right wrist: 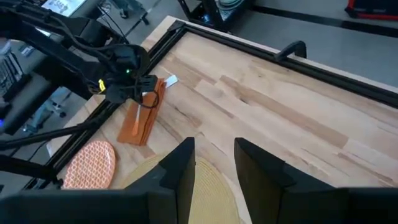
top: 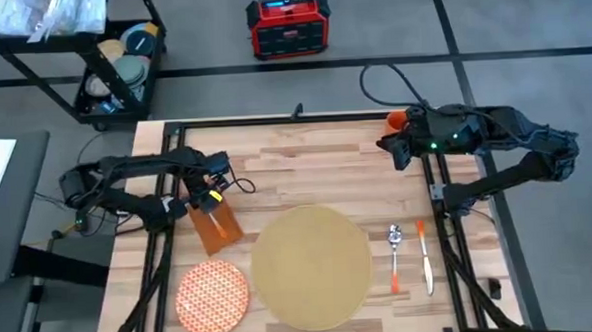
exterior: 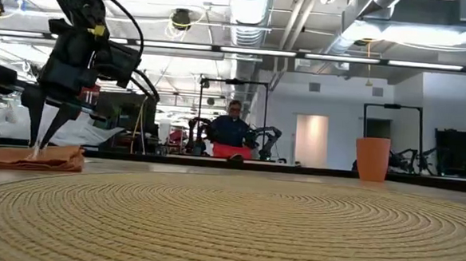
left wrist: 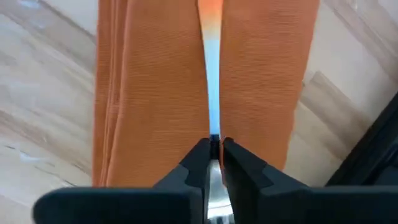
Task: Set table place
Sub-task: Put the fork on the orange table napkin, then put the table knife on the placemat
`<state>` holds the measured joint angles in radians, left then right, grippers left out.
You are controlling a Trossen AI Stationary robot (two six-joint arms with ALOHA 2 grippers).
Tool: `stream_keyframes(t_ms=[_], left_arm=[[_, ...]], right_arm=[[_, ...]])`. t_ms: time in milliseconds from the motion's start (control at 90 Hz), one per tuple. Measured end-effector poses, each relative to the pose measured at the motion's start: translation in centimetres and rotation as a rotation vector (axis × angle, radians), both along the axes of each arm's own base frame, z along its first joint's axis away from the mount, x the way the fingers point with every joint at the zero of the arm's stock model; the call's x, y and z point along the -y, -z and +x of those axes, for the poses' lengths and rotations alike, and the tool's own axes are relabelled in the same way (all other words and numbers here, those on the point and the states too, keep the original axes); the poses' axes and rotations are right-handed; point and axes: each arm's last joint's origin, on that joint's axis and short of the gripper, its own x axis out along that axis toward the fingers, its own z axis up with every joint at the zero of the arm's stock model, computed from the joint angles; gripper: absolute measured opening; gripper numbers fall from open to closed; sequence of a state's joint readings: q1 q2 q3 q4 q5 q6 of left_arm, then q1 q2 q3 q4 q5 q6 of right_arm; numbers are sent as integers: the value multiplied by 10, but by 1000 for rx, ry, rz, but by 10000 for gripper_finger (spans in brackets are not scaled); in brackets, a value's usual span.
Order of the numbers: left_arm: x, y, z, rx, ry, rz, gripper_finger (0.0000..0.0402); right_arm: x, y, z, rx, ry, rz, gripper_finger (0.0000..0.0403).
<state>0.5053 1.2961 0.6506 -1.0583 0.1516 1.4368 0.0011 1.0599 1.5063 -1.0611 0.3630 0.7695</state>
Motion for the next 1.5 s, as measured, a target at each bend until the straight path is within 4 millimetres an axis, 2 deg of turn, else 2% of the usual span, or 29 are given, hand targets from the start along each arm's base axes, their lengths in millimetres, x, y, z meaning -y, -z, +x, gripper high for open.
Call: stream_keyframes(t_ms=[122, 233, 322, 422, 544, 622, 811, 978, 1100, 1356, 1500], left_arm=[[0, 0, 0, -9, -17, -2, 42], [-1, -5, 0, -47, -114, 40, 44], [-7, -18, 10, -20, -278, 72, 44], [-12, -46, 25, 89, -501, 34, 43], [-12, -83, 52, 300, -800, -120, 43], [-10, -106, 71, 448, -968, -202, 43], [3, -138, 98, 669, -1063, -370, 42], [12, -143, 105, 713, -1052, -425, 42], [15, -142, 105, 691, -1049, -423, 42], [16, -142, 105, 676, -1090, -441, 42], [16, -142, 105, 679, -1091, -442, 42]], right_arm=[[0, 0, 0, -3, -4, -6, 102], [0, 0, 0, -7, -11, -17, 102], [0, 1, -1, -24, -17, -28, 102], [-1, 11, -4, -139, -3, -7, 102], [-13, 43, -12, -414, 60, 46, 102], [-30, 67, -15, -490, 106, 78, 102], [-75, 136, -33, -567, 311, 173, 102], [-108, 185, -58, -537, 490, 317, 102], [-123, 207, -55, -666, 491, 406, 102], [-135, 235, -38, -797, 586, 349, 102], [-139, 244, -32, -831, 613, 346, 102]])
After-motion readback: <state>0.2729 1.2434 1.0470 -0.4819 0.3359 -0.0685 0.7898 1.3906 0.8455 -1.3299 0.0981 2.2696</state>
